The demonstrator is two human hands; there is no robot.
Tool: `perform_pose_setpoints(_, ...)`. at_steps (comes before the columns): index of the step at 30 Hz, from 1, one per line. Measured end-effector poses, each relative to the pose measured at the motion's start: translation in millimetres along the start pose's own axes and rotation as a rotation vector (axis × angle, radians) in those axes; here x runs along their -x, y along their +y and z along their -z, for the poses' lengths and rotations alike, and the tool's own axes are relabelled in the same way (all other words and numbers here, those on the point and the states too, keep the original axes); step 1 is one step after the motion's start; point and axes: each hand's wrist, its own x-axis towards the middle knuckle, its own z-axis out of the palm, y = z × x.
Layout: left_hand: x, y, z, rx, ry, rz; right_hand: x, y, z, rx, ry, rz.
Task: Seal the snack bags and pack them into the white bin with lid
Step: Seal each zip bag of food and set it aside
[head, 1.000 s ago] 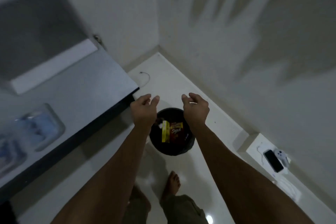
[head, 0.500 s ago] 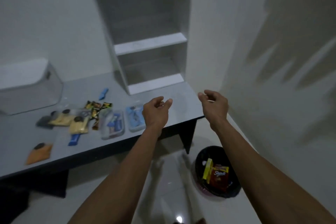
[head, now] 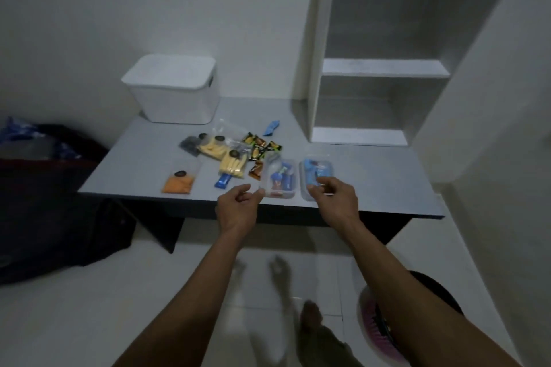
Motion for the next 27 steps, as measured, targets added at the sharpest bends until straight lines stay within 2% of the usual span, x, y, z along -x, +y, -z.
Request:
perform_pose_setpoints(5,-39.9,-13.7,39.0,0.019,0.09,0.071,-25.0,-12.5,-73.2,0.057,-0.189,0.017)
perform_pose_setpoints(8,-76.0,-19.5,47.9,-0.001,0.14,0.074,-54.3,-20.6,-109.8,0.053,-0.248,0.017)
perform_pose_setpoints(17,-205.3,-2.3,28.7,-0.148,0.144,0.024,-174.6,-46.5,-204.1,-0.003,-0.238,-0.053)
perform_pose_setpoints(21,-267.7,10.0,4.4,-0.258,0.097,0.038,-227.0,-45.7,-230.7,0.053,-0.196,-0.058)
perform_pose_setpoints(23,-295.0,7.6,-9.1,-0.301,0.056,0.063,-247.9,-38.3,-247.0,0.157,-0.18,-0.046)
perform_pose_setpoints(27,-335.3,-4.2,-31.8,-0.371,0.014,0.121,-272.2,-19.9,-269.4,0.237,-0.216,-0.075)
